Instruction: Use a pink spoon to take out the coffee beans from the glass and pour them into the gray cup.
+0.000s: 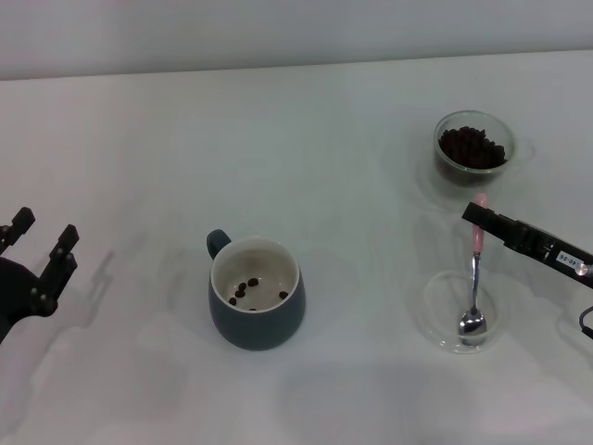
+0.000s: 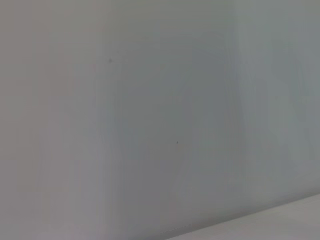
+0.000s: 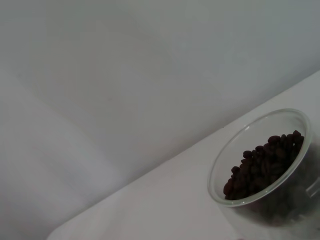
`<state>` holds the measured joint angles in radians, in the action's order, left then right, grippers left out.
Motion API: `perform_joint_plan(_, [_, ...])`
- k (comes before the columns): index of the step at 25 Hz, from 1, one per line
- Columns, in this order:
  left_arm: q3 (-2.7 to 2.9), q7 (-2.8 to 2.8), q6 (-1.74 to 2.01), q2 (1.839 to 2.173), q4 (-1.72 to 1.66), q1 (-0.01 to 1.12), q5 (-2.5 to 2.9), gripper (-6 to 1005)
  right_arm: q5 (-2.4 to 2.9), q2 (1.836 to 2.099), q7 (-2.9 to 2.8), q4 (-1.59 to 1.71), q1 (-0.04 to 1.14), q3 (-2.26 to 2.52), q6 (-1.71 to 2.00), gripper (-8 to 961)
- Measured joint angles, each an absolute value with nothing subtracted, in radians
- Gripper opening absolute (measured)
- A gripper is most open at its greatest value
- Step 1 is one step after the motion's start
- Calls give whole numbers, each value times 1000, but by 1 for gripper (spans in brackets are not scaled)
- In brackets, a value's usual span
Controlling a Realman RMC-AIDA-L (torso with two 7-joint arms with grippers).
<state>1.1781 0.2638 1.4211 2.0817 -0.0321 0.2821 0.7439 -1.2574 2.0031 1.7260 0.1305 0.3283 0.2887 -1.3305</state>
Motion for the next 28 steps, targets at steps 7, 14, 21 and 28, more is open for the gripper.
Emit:
perform_joint_plan(7, [1178,264,1419,2082,-32,284,744,534,-1257,2003,1726,131,328,289,-1324,180])
perform_joint_plan(14, [1178,264,1419,2082,-32,284,743,534,-1256,2003,1726,130,331,295,-1319,187])
perform_joint_plan(21, [1178,264,1419,2082,-32,282,742,535,-1256,2003,1725,126,332,294,-1319,193])
perform_joint_plan(28, [1178,264,1419,2082,-32,280,742,534,-1268,2003,1717,139,332,287,-1332,197])
